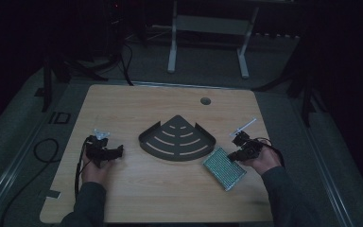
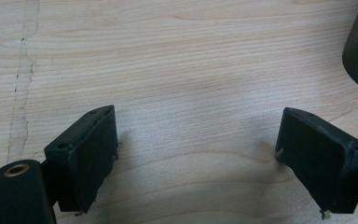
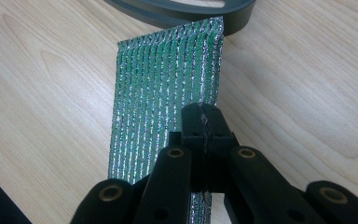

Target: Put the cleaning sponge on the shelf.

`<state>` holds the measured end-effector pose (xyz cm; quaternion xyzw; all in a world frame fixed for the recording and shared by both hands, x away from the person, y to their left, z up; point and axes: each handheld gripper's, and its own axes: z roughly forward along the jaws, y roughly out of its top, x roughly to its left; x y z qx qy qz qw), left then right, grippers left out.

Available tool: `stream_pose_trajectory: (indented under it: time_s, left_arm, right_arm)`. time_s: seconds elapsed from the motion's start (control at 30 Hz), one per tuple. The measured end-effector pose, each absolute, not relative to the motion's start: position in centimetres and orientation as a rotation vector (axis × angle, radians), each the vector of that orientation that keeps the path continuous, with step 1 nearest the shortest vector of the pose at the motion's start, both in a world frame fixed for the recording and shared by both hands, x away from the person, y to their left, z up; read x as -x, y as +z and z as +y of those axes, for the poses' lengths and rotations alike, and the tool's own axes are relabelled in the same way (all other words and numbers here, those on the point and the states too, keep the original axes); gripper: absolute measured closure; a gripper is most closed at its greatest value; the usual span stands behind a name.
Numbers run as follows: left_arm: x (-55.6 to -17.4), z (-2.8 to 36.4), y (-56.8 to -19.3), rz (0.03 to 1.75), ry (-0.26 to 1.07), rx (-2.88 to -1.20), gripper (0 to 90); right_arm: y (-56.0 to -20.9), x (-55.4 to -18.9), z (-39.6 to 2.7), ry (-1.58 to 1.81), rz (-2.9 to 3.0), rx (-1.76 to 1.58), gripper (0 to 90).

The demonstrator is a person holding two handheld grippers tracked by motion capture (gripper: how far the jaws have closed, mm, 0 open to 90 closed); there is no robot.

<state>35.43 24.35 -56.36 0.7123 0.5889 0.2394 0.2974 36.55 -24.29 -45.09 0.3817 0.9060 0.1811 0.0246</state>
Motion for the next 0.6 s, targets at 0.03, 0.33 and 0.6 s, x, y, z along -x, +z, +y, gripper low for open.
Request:
stream_pose_trajectory:
  time_s: [0.03, 0.33, 0.6]
  left_arm:
    - [-35.4, 24.3, -56.4, 1.565, 0.636, -1.893, 13.1]
    - [-35.4, 24.3, -56.4, 1.565, 0.636, -1.893, 13.1]
    - [-35.4, 24.3, -56.4, 1.566, 0.637, -1.888, 13.1]
  right_arm:
    - [-44.9, -36.6, -24.3, 0.562, 2.800, -1.179, 89.5]
    - [-43.7, -37.1, -24.0, 0.595, 2.772, -1.175, 89.5]
    - [-42.9, -37.7, -23.4, 0.617, 2.761, -1.166, 89.5]
